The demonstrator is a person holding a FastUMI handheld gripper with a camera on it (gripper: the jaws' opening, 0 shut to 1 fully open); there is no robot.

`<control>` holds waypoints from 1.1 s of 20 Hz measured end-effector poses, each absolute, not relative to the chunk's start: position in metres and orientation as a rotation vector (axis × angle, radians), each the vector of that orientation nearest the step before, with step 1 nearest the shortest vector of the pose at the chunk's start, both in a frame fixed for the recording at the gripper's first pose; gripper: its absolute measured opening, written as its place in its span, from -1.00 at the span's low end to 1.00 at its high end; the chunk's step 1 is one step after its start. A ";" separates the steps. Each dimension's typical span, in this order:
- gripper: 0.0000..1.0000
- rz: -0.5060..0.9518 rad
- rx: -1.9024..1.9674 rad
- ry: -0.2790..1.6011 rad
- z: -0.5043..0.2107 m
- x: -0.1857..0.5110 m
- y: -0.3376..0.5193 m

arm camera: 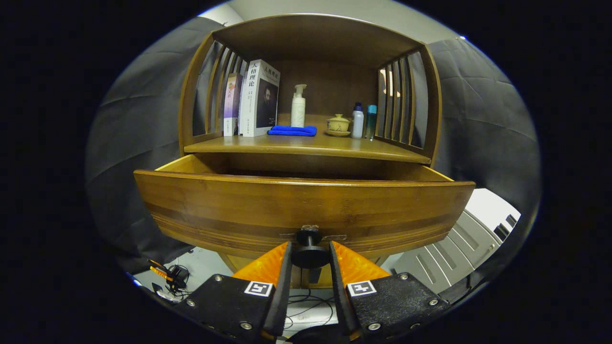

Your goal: Pull open the drawer, take out the items inside it, and place them on the countertop above the cabinet.

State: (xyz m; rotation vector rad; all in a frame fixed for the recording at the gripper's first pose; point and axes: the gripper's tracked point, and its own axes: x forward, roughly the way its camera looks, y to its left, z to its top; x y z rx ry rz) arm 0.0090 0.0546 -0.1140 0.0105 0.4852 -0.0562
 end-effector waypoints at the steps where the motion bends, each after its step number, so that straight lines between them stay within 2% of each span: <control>1: -0.14 -0.056 0.005 0.494 -0.116 0.003 0.055; 7: -0.14 -0.034 0.000 0.465 -0.114 -0.017 0.064; 9: -0.02 -0.016 -0.004 0.426 -0.104 -0.020 0.063; 12: 0.36 -0.045 -0.011 0.318 -0.066 -0.023 0.055; 16: 0.86 -0.010 -0.010 0.232 -0.023 -0.022 0.070; 22: 0.90 -0.007 0.000 0.269 0.003 0.028 0.070</control>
